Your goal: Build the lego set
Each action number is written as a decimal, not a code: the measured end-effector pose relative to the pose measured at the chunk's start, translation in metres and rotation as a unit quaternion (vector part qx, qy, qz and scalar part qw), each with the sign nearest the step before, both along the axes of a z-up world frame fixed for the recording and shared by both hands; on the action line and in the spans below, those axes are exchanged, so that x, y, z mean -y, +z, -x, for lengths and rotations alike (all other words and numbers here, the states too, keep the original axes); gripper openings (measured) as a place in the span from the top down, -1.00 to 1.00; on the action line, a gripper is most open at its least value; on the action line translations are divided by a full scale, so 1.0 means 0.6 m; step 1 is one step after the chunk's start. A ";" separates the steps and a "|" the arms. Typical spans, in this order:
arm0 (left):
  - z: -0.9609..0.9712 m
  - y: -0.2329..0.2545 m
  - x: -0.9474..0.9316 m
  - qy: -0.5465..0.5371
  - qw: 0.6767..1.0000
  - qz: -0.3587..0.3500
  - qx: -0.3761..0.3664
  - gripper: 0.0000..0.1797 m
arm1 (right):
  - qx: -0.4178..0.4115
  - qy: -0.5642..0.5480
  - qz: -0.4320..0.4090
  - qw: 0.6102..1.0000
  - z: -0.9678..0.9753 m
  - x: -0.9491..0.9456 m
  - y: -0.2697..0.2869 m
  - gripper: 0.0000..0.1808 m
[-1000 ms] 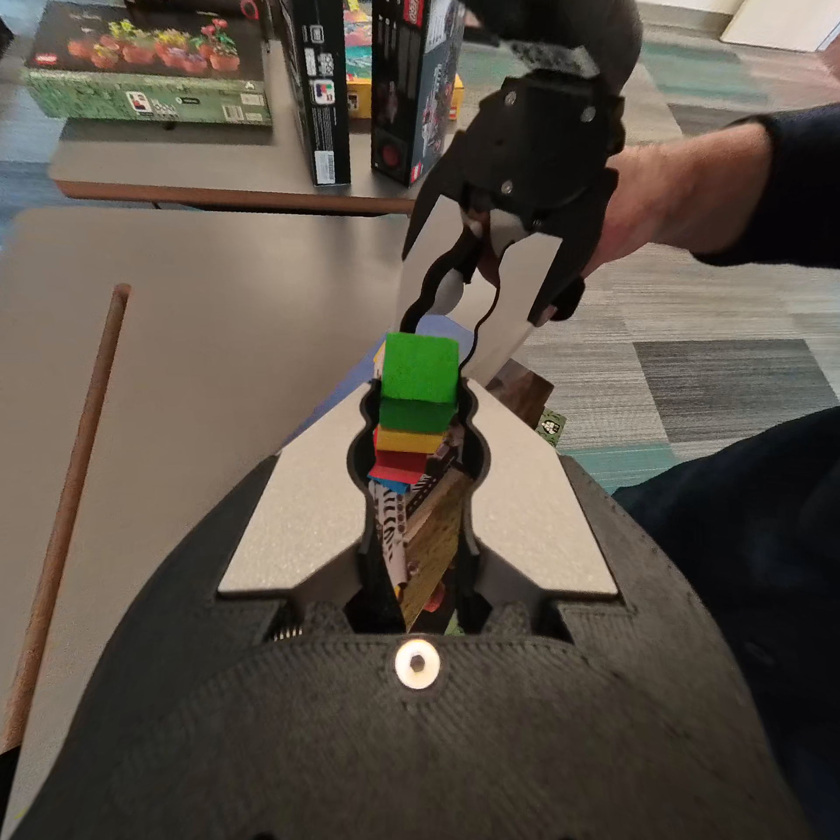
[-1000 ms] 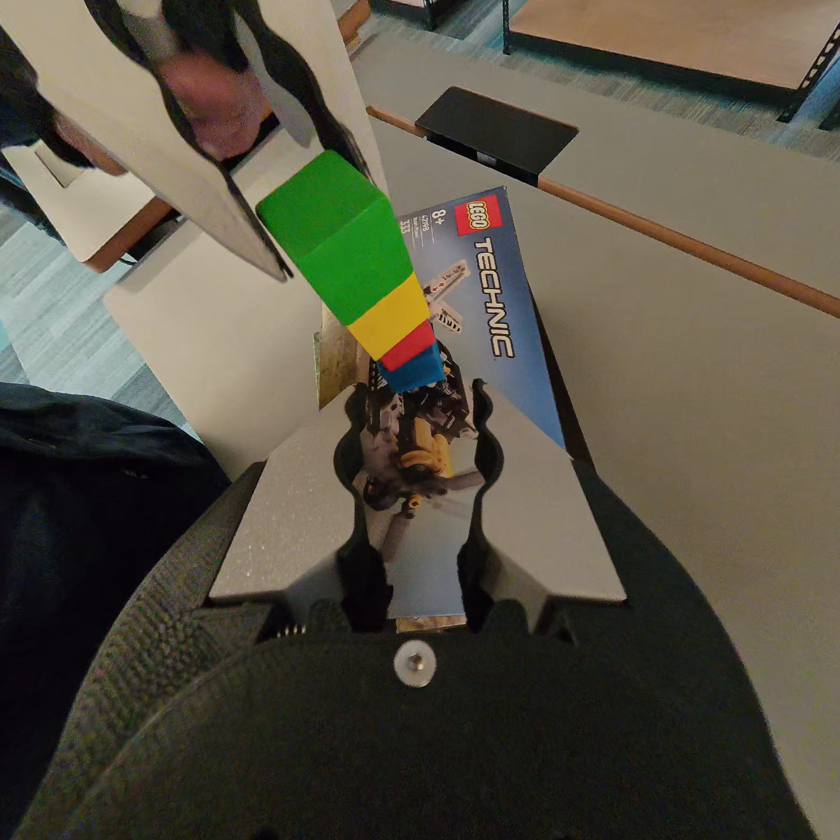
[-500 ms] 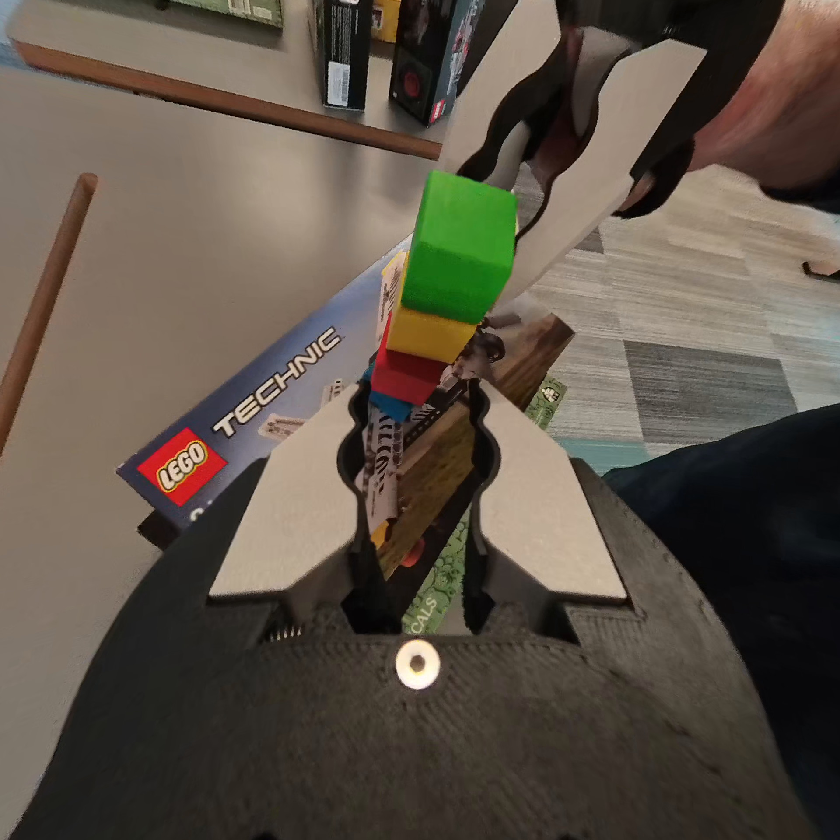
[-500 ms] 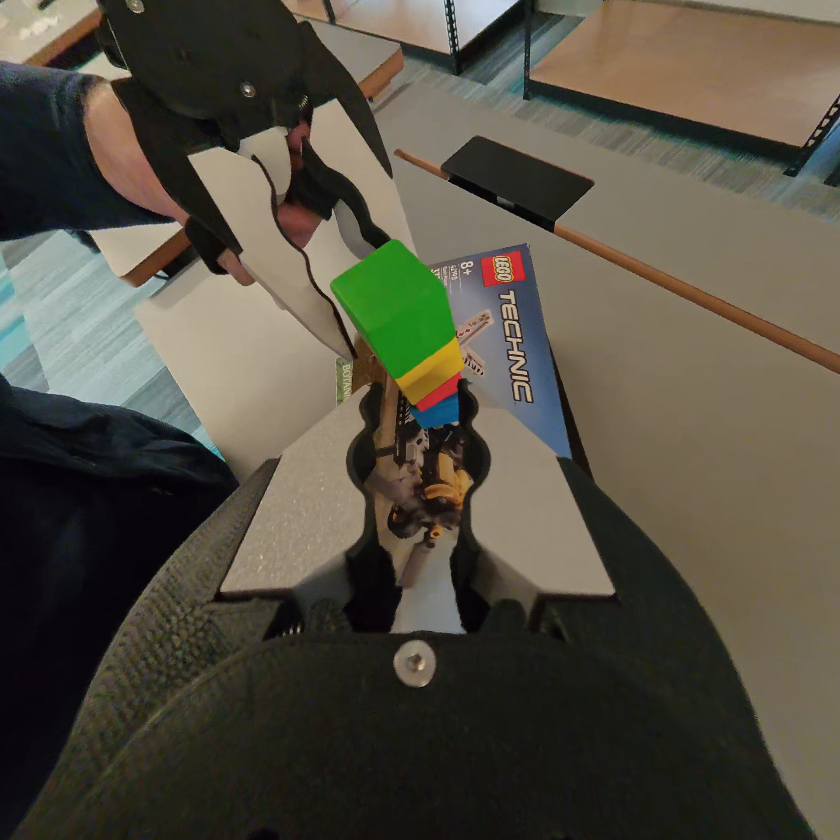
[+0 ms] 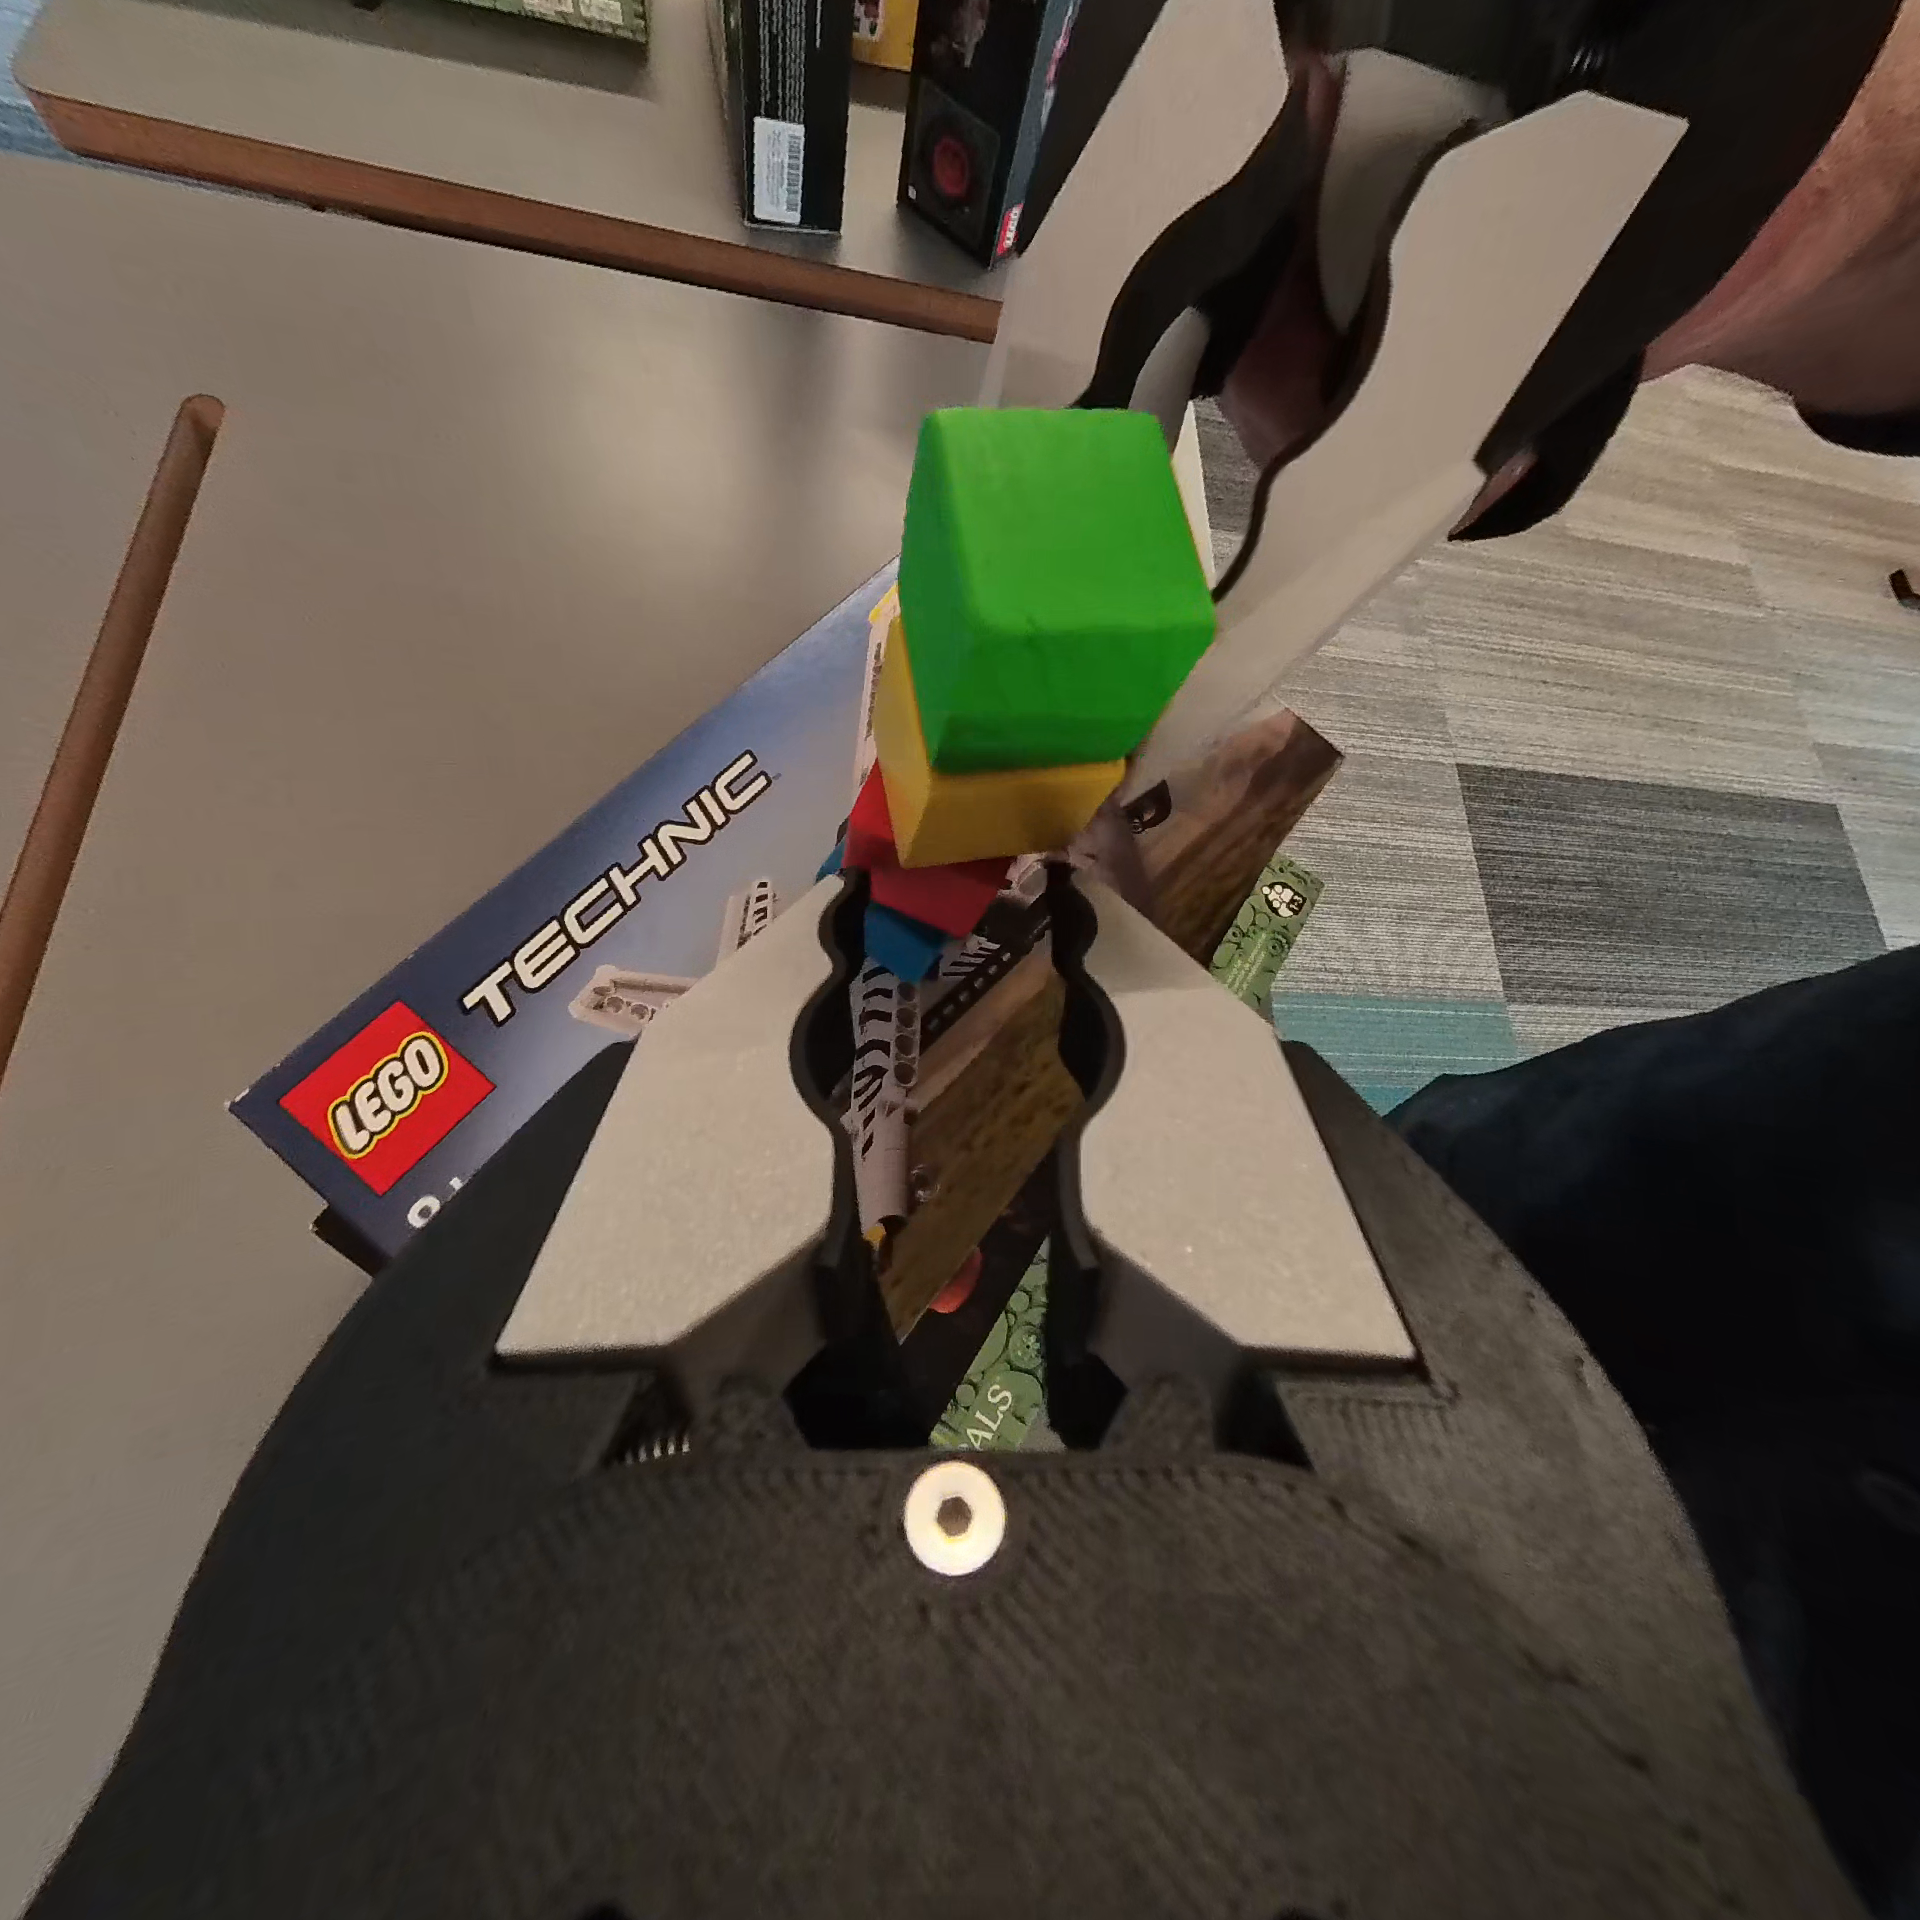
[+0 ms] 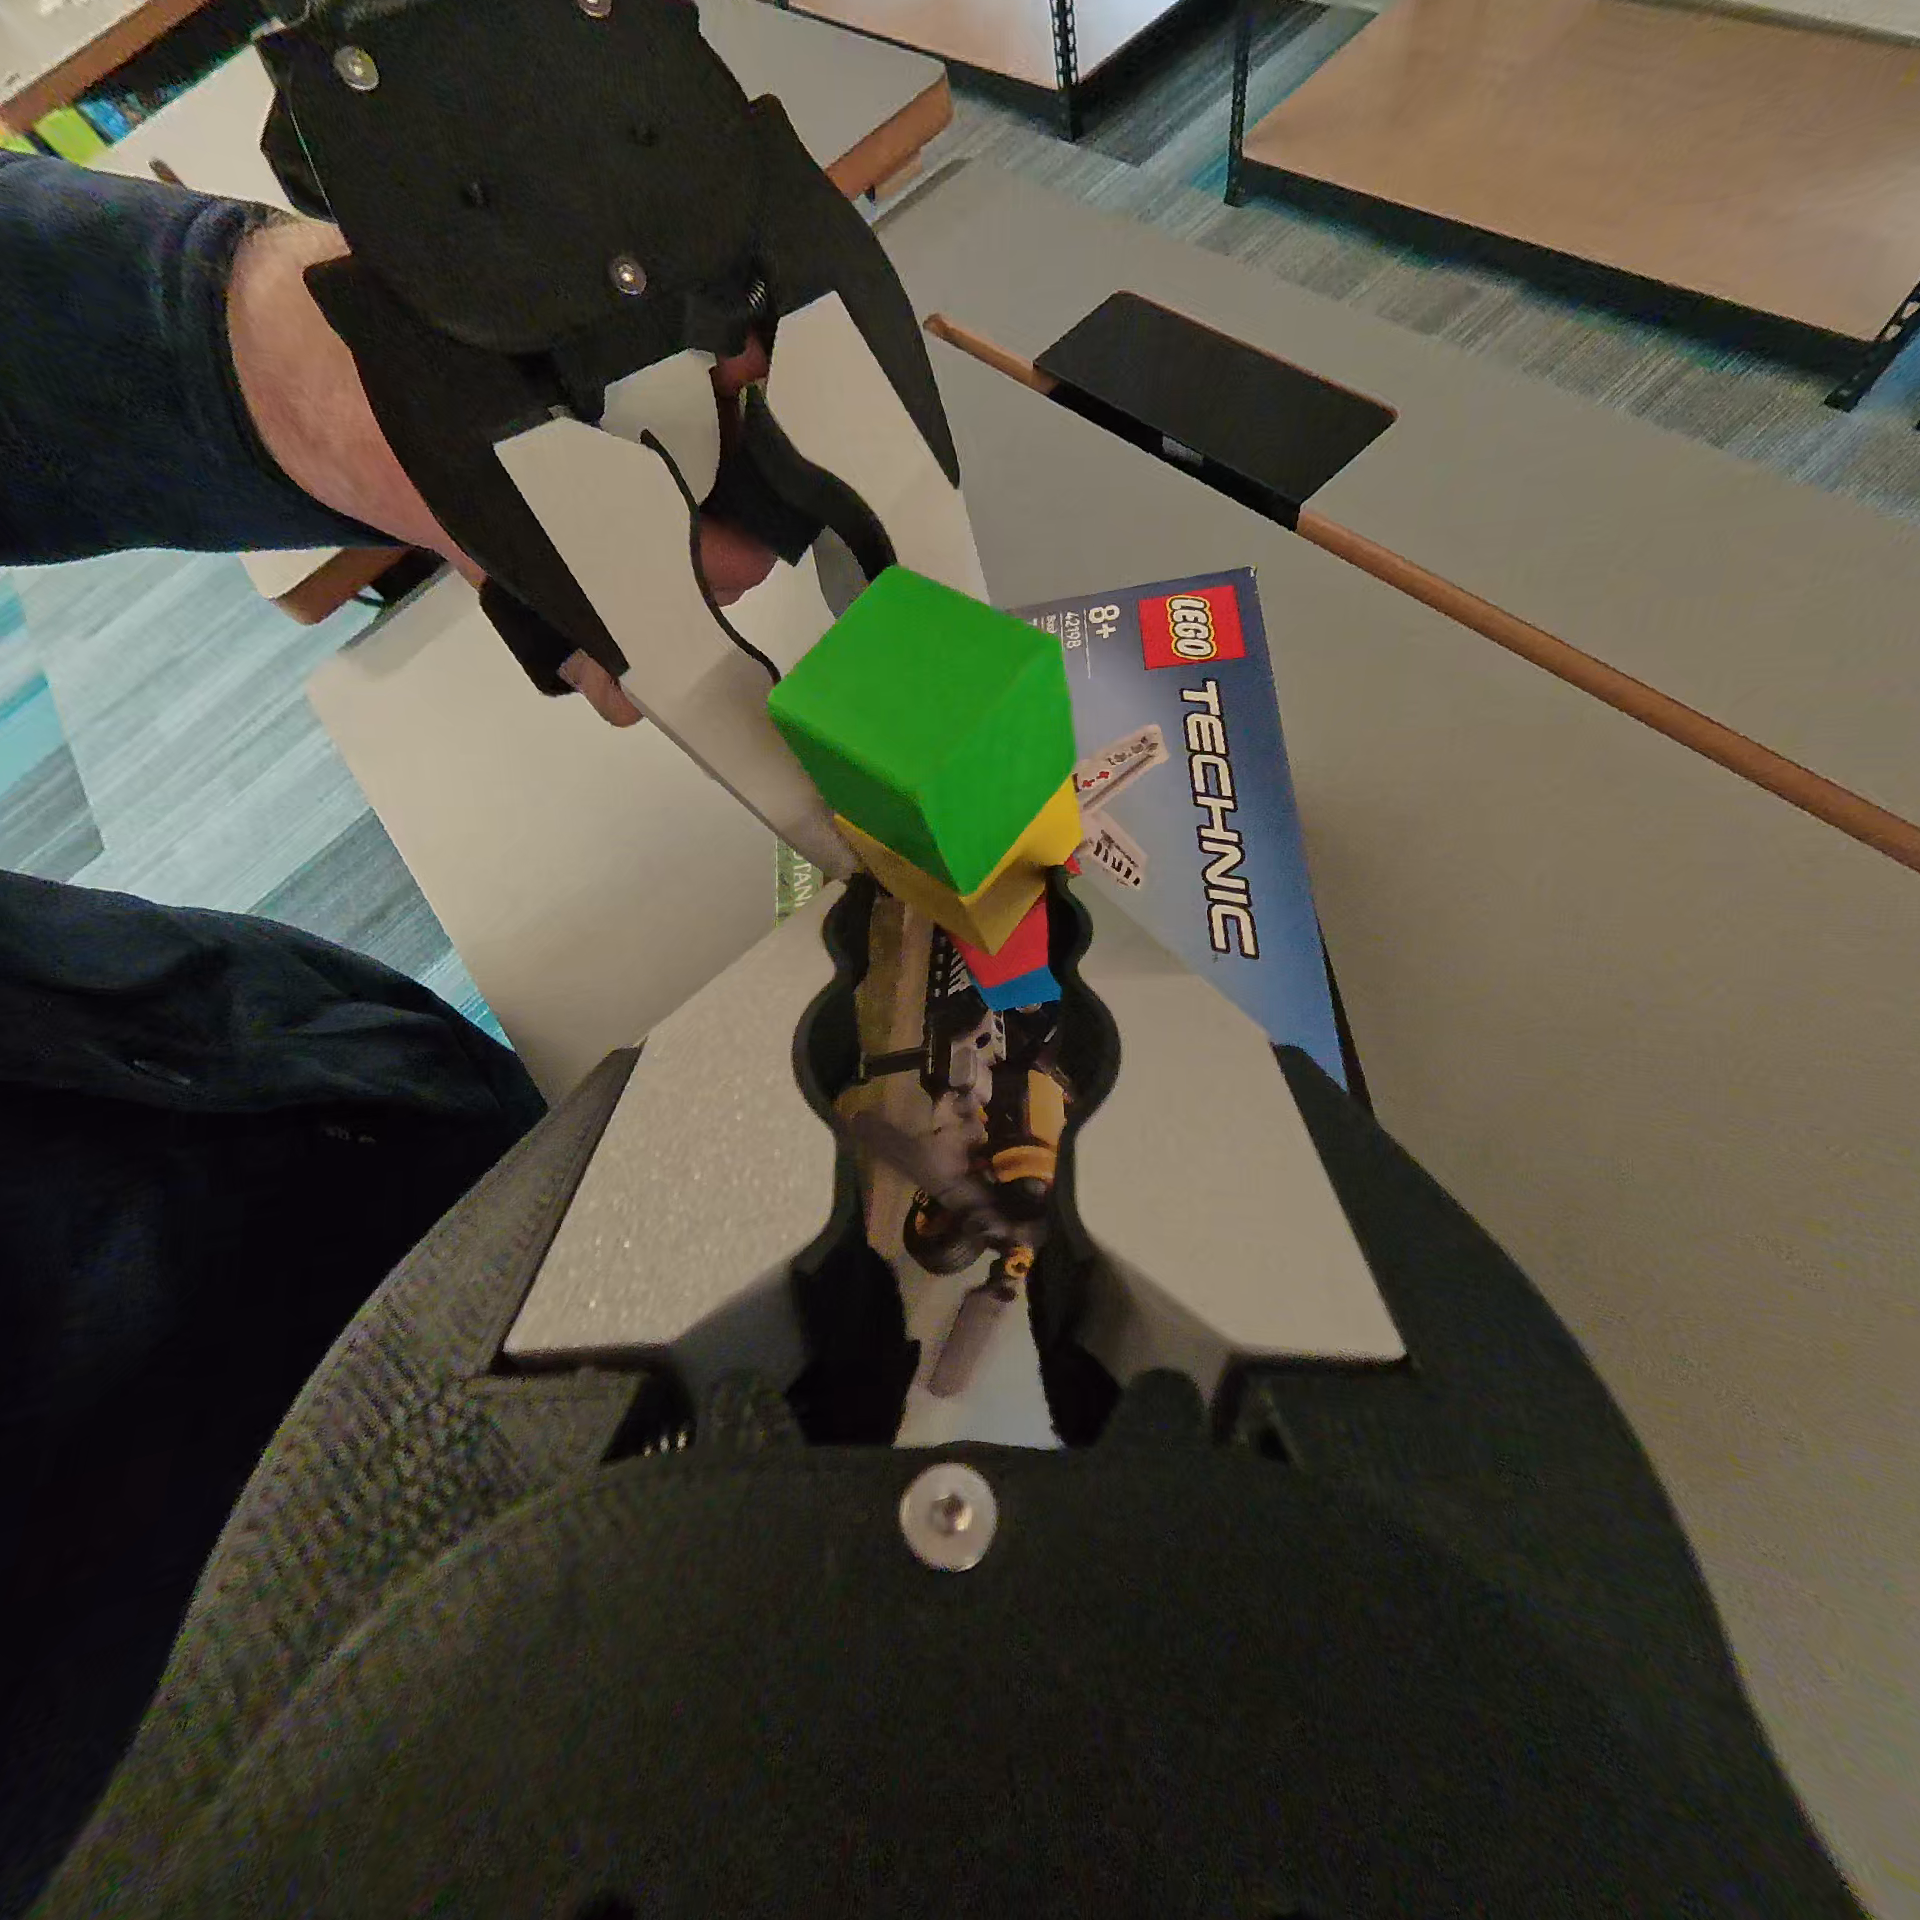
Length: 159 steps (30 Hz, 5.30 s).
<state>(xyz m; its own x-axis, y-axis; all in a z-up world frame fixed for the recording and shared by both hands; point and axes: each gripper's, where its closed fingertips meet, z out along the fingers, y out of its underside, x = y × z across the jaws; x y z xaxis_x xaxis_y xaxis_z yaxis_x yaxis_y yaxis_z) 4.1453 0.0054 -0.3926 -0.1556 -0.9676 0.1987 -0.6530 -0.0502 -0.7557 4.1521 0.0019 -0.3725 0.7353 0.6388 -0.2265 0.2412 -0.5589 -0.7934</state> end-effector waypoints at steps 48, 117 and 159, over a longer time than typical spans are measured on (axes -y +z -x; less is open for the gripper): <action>0.007 0.020 -0.015 -0.038 0.999 -0.013 0.013 0.76 | 0.017 -0.026 0.001 1.000 0.003 0.014 -0.003 0.65; 0.000 -0.002 -0.006 0.033 0.999 -0.007 0.019 0.66 | 0.009 0.012 0.034 0.999 -0.014 -0.005 -0.041 0.56; -0.006 0.068 -0.005 0.010 0.998 -0.036 0.058 0.76 | 0.014 0.013 -0.029 0.999 0.005 -0.015 0.034 0.55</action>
<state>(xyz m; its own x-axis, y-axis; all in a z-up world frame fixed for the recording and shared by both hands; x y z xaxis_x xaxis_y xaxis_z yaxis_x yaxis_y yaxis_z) 4.1486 0.0084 -0.3520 -0.1543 -0.9819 0.1099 -0.5611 -0.0044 -0.8277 4.1492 0.0112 -0.3520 0.7241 0.6689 -0.1684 0.2767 -0.5053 -0.8174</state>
